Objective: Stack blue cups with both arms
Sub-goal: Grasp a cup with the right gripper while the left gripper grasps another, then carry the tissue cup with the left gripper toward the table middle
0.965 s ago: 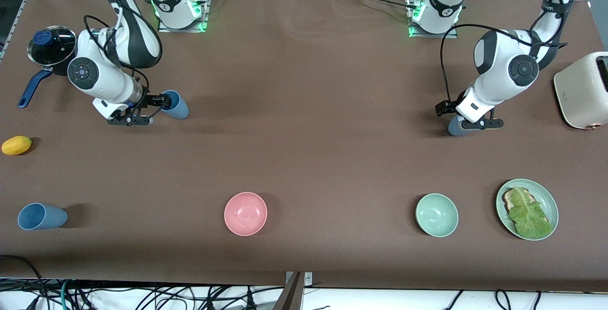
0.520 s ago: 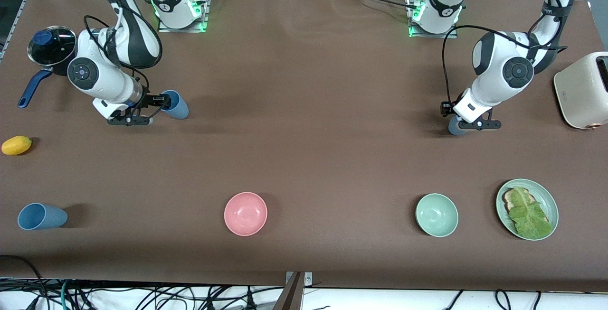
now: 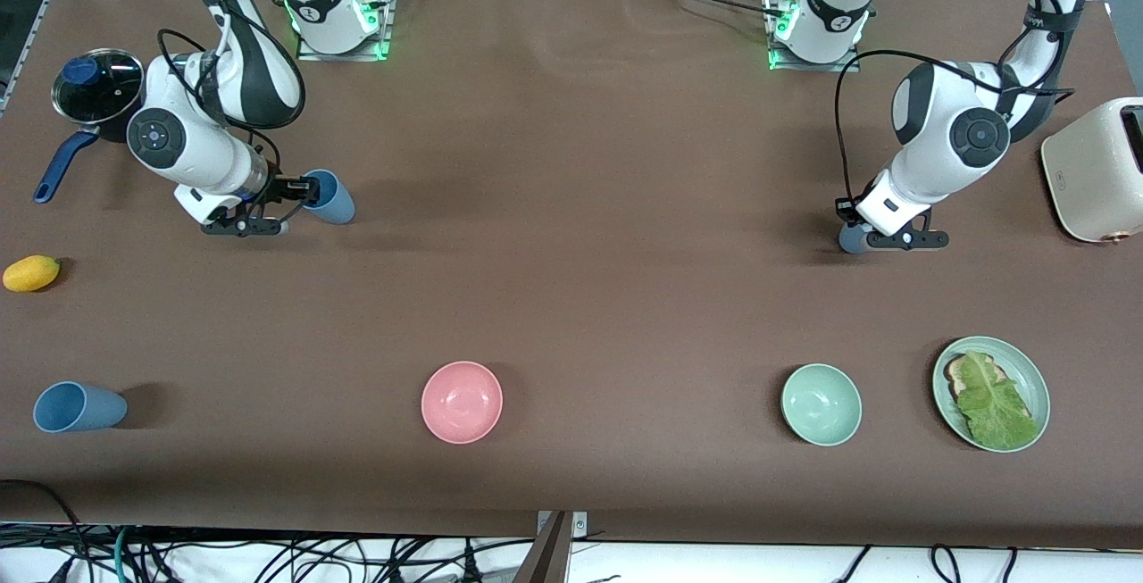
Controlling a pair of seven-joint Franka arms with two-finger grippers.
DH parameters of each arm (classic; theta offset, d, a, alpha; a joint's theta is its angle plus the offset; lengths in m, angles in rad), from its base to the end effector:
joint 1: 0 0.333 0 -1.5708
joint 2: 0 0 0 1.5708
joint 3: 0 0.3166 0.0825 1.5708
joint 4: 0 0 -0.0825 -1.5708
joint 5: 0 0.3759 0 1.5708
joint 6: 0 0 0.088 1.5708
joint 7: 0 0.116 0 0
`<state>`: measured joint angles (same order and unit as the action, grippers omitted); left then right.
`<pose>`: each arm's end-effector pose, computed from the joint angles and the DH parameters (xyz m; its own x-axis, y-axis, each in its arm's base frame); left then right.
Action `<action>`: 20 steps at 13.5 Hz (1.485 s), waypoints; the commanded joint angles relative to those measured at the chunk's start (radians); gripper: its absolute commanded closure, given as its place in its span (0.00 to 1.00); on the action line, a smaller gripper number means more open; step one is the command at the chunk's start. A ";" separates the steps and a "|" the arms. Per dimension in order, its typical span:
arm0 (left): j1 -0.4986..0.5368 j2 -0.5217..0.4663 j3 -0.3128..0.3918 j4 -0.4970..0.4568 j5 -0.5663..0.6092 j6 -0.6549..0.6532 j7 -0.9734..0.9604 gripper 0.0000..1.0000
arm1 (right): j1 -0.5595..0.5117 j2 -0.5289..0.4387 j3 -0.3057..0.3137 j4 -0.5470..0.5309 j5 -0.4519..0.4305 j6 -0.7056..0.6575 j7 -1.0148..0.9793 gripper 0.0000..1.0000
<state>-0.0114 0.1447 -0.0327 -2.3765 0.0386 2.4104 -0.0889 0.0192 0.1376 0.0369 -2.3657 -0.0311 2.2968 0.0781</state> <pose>0.4871 -0.0212 0.2515 0.9939 0.0161 -0.1087 0.0132 -0.9995 -0.0275 0.4770 0.0262 0.2510 0.9791 -0.0018 -0.2034 0.0043 -0.9996 0.0294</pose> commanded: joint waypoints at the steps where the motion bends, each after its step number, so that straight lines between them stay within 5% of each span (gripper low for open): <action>1: -0.002 0.026 -0.007 0.043 0.014 -0.010 -0.021 1.00 | -0.001 -0.001 0.003 -0.006 0.014 0.003 0.006 0.37; 11: -0.042 0.191 -0.446 0.371 0.000 -0.126 -0.751 1.00 | -0.001 -0.001 0.003 -0.006 0.028 0.000 0.006 0.61; 17: -0.280 0.409 -0.437 0.646 0.014 -0.132 -1.051 1.00 | -0.001 -0.004 0.003 -0.006 0.030 -0.004 0.006 1.00; 20: -0.334 0.476 -0.418 0.695 0.015 -0.132 -1.075 1.00 | -0.001 -0.009 0.004 -0.001 0.030 -0.010 0.006 1.00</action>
<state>-0.3138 0.5608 -0.4730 -1.7572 0.0379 2.3111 -1.1416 0.0198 0.1324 0.0394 -2.3650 -0.0047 2.2929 0.0785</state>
